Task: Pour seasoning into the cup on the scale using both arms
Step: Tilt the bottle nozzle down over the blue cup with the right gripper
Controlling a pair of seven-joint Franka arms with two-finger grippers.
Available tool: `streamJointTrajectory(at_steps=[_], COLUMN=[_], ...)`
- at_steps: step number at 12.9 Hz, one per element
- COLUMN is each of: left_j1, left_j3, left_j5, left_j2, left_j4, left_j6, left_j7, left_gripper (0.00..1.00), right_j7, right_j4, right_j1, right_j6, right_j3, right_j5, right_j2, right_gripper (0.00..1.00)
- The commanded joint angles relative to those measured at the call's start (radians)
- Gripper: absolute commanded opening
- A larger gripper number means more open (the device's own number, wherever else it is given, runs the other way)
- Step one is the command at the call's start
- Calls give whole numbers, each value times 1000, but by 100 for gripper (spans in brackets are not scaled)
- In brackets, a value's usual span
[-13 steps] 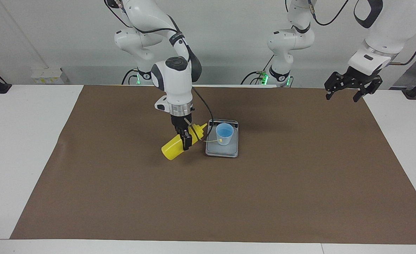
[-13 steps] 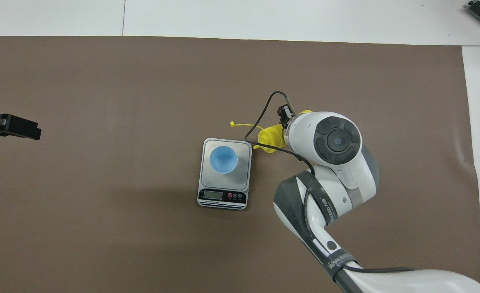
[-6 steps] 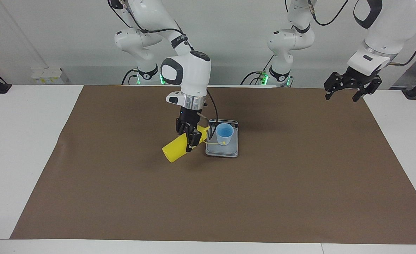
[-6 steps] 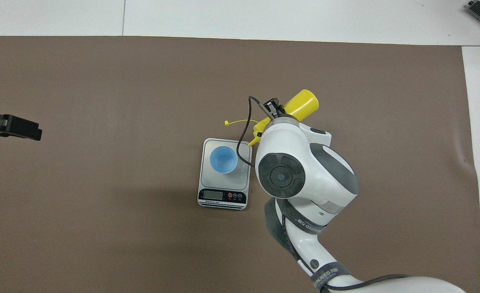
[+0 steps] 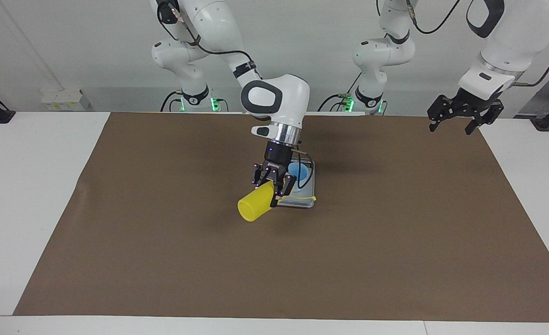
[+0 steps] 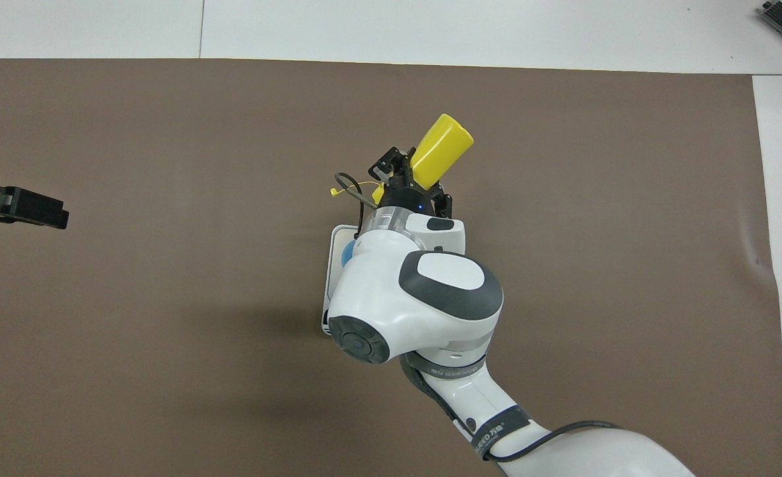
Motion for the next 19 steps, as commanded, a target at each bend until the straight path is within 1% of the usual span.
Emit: streamJointTrajectory(at_steps=[1, 3, 6, 9, 11, 16, 19], left_j1=[5, 4, 2, 4, 2, 2, 2], left_j3=[-6, -6, -6, -6, -6, -6, -6], left_j5=[9, 9, 9, 9, 9, 9, 9], left_j2=[-1, -1, -4, -4, -4, -4, -4], left_j4=[1, -1, -7, -7, -7, -7, -8], left_j6=[-13, -13, -4, 0, 0, 2, 0], left_j7=[14, 14, 12, 14, 14, 14, 14], left_gripper=[100, 100, 100, 100, 100, 100, 100], right_j7=[69, 72, 70, 70, 72, 72, 72], right_j4=[28, 19, 16, -19, -30, -102, -107], right_j1=[20, 23, 55, 72, 78, 109, 116], right_j6=[-55, -87, -107, -112, -110, -113, -115], right_j3=[-1, 2, 2, 4, 4, 4, 4], right_j5=[-137, -197, -235, -323, -334, -361, -363], right_j2=[10, 5, 1, -1, -2, -36, -39], right_gripper=[0, 0, 0, 0, 0, 0, 0])
